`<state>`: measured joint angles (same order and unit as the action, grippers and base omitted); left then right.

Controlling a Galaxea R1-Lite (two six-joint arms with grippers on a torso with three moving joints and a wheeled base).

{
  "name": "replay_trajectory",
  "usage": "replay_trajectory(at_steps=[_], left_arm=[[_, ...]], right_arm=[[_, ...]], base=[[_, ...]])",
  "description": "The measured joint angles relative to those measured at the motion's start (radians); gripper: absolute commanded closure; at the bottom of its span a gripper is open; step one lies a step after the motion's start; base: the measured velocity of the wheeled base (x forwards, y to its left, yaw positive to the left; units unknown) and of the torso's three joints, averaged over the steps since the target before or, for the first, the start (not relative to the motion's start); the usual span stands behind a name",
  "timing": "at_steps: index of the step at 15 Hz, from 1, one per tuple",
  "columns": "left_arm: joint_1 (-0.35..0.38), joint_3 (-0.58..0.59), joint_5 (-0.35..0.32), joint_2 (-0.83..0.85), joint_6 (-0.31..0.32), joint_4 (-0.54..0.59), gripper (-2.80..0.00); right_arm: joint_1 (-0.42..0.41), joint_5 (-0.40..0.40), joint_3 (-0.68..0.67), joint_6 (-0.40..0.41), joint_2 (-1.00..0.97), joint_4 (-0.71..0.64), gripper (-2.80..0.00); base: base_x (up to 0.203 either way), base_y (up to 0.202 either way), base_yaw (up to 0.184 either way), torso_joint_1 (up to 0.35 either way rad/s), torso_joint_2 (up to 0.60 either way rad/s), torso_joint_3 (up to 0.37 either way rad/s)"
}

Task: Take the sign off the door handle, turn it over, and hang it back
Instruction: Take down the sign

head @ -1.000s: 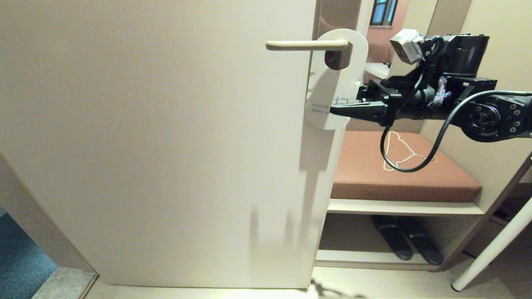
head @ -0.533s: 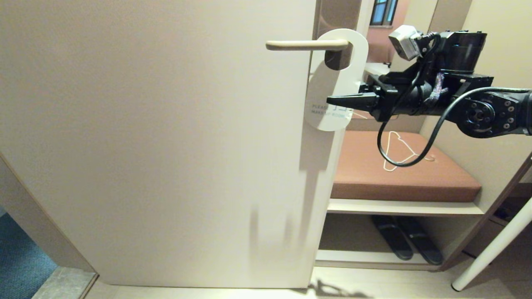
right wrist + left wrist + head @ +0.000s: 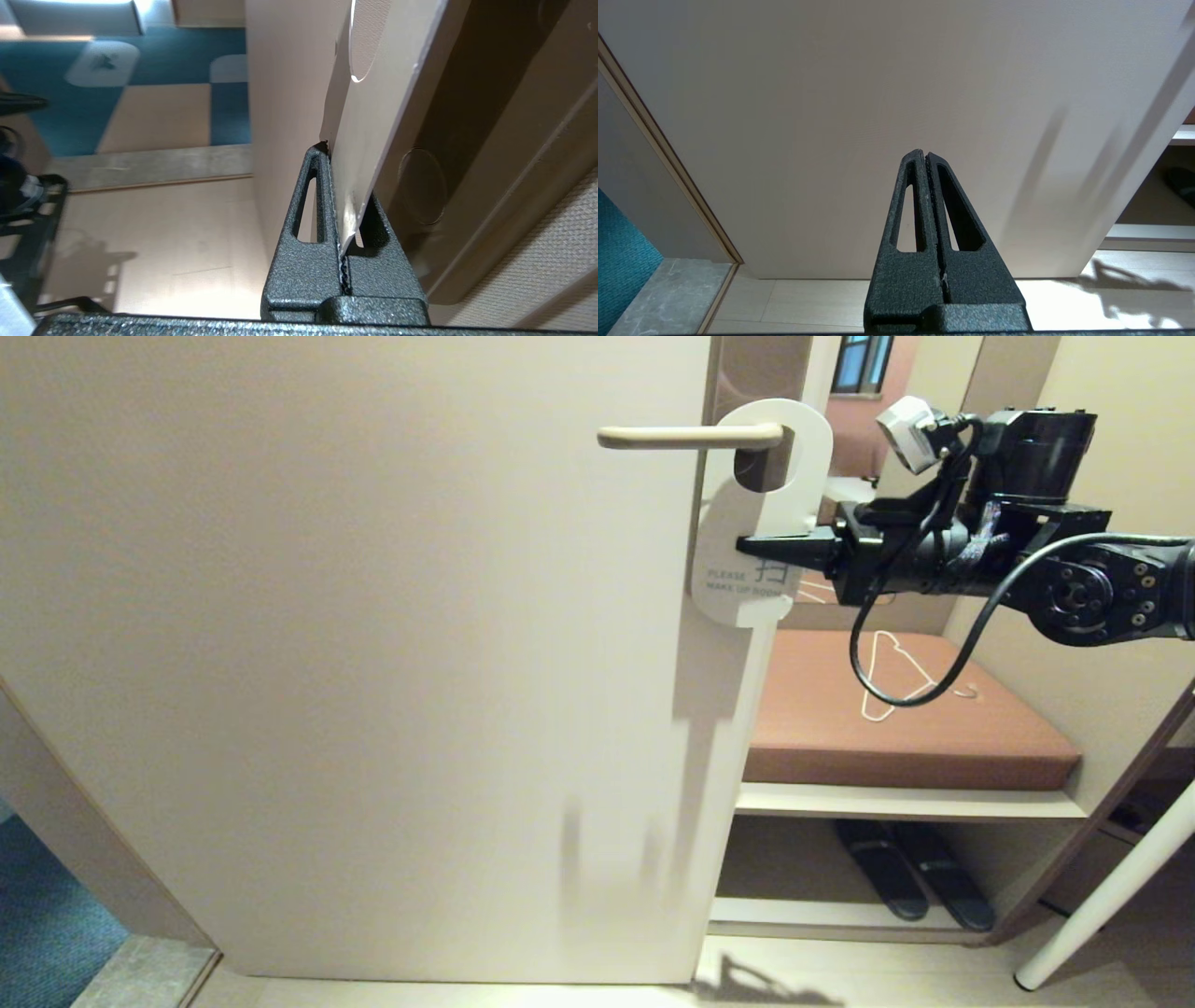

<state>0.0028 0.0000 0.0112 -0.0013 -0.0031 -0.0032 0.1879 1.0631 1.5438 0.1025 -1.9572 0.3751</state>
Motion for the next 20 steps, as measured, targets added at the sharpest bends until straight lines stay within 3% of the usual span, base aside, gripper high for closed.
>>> replay_trajectory(at_steps=[8,13,20], left_arm=[[0.0,0.0,0.0,0.0,0.0,0.0,0.0],[0.0,0.0,0.0,0.0,0.001,0.0,0.0],[0.0,0.0,0.0,0.0,0.0,0.0,0.0]], right_arm=[[0.015,-0.085,-0.043,0.056,0.023,-0.002,0.0],[0.054,-0.217,-0.057,0.053,0.048,-0.001,0.0],[0.081,-0.234,-0.121,0.051,0.113,-0.003,0.0]], base=[[0.0,0.0,0.0,0.0,0.0,0.0],[0.0,0.0,0.0,0.0,0.0,0.0],[0.0,0.0,0.0,0.0,0.0,0.0]])
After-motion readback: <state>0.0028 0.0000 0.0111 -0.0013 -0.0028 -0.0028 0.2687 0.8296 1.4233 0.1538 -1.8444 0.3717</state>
